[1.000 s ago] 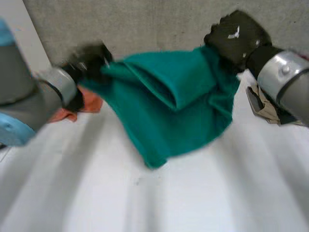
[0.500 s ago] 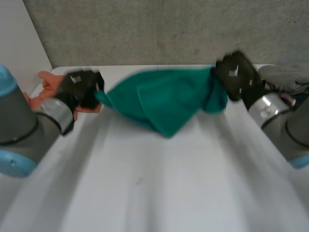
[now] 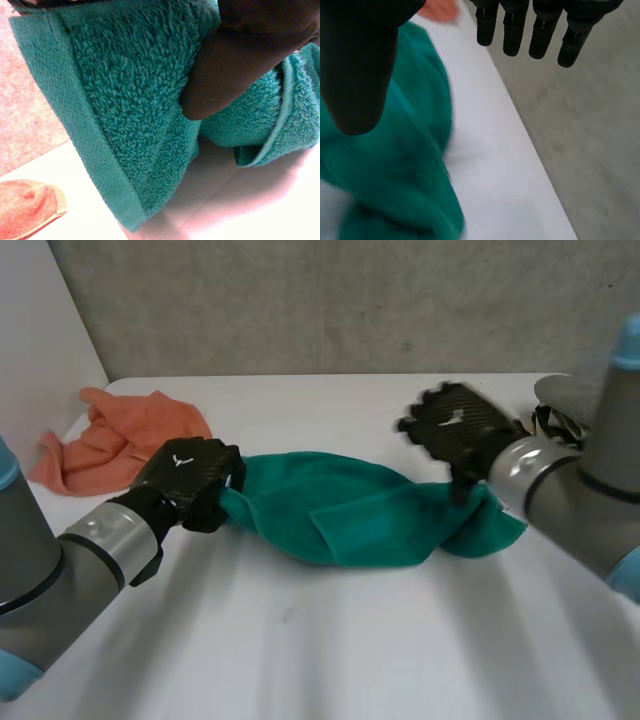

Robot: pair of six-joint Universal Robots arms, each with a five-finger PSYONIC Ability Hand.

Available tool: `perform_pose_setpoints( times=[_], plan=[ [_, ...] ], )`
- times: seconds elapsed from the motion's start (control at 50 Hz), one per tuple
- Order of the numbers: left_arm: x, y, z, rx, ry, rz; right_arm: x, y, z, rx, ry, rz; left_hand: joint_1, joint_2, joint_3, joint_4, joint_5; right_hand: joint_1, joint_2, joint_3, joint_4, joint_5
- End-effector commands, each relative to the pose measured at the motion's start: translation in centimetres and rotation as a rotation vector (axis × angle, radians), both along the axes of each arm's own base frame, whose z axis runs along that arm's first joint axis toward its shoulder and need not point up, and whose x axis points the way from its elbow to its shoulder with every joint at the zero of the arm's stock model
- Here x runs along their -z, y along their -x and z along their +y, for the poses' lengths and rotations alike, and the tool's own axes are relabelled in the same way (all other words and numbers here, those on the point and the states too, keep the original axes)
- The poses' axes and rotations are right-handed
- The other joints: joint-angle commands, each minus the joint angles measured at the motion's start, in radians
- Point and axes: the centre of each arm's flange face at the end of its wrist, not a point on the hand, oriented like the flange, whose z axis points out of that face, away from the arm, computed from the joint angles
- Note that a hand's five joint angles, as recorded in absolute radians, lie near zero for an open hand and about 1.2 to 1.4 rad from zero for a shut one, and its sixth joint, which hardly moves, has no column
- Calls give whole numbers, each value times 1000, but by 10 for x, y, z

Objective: Fold the laundry.

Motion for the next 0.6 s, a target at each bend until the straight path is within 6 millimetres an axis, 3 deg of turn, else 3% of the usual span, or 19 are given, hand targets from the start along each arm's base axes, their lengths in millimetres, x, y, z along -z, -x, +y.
perform_pose_setpoints(
  times=[0.02, 0.1, 0.24, 0.3, 0.34, 0.4, 0.48, 0.6],
  plan=[
    [-4, 0, 5, 14, 9, 2, 45, -52, 27, -335, -4, 91, 238, 201, 202, 197, 219, 55, 64, 69, 63, 86],
    [-5, -1, 4, 11, 16, 3, 73, -72, 14, -376, -15, 116, 238, 201, 202, 197, 219, 189, 198, 204, 197, 220],
    [-11, -4, 1, -2, 32, 11, 100, -82, 3, -390, -43, 122, 238, 201, 202, 197, 219, 316, 325, 330, 324, 347],
    [-11, -5, 0, -6, 34, 10, 100, -85, 0, -389, -21, 115, 238, 201, 202, 197, 219, 731, 740, 746, 739, 762],
    [-13, -6, -1, -13, 40, 9, 87, -86, -6, -375, 23, 85, 238, 201, 202, 197, 219, 1110, 1119, 1124, 1118, 1141],
    [-14, -8, -4, -22, 45, 10, 66, -83, -12, -339, 54, 29, 238, 201, 202, 197, 219, 1112, 1121, 1127, 1120, 1143],
    [-20, -14, -11, -48, 66, 15, 30, -63, -26, -233, 51, -100, 238, 201, 202, 197, 219, 1112, 1121, 1127, 1120, 1143],
    [-42, -34, -24, -125, 141, -8, -19, -9, -50, -19, 107, -184, 238, 201, 202, 197, 219, 1112, 1121, 1127, 1120, 1143]
  ],
)
